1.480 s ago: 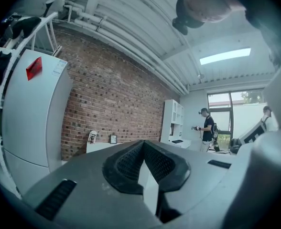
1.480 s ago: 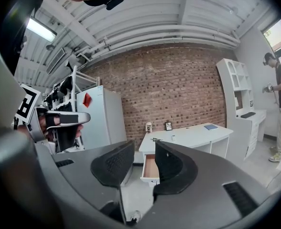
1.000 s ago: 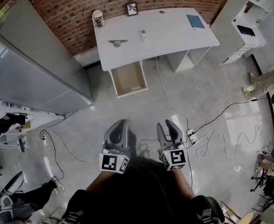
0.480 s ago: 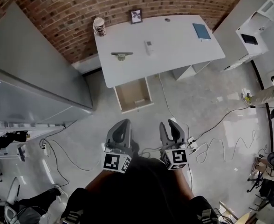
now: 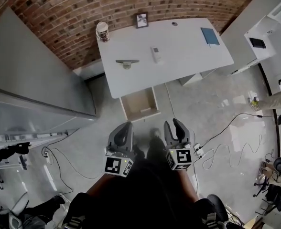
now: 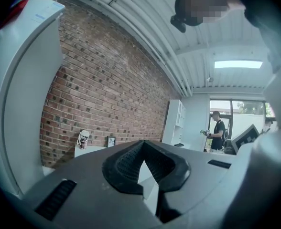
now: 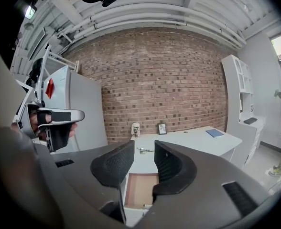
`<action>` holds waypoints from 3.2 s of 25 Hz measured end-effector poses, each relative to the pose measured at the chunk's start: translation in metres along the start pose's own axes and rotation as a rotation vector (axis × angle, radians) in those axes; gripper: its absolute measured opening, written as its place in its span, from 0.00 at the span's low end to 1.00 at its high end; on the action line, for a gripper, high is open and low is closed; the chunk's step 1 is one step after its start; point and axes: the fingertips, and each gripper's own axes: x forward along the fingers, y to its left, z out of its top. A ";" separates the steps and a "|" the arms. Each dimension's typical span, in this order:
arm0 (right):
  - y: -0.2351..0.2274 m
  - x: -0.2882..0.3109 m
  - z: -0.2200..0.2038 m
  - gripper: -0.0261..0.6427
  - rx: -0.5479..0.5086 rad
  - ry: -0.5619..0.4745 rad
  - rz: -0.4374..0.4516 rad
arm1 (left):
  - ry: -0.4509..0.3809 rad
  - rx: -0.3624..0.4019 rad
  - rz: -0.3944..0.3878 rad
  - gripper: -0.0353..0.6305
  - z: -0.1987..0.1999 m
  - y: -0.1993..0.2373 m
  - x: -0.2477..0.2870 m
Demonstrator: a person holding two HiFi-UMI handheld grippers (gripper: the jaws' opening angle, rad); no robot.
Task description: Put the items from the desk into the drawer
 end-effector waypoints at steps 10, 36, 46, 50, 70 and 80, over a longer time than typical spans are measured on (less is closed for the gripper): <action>-0.046 0.090 0.020 0.21 -0.026 -0.002 0.106 | -0.031 0.007 0.086 0.06 0.006 0.021 0.085; -0.151 0.320 -0.010 0.24 -0.033 0.199 0.182 | 0.000 -0.032 0.225 0.06 0.017 0.061 0.240; -0.179 0.401 -0.075 0.30 -0.013 0.360 0.172 | 0.019 -0.053 0.262 0.06 0.012 0.076 0.284; -0.185 0.425 -0.104 0.34 -0.002 0.429 0.175 | 0.032 -0.060 0.276 0.06 0.008 0.079 0.296; -0.201 0.508 -0.217 0.46 0.002 0.709 0.130 | 0.096 -0.077 0.371 0.06 -0.007 0.104 0.310; -0.207 0.516 -0.223 0.41 -0.027 0.714 0.061 | 0.096 -0.066 0.399 0.06 -0.008 0.110 0.302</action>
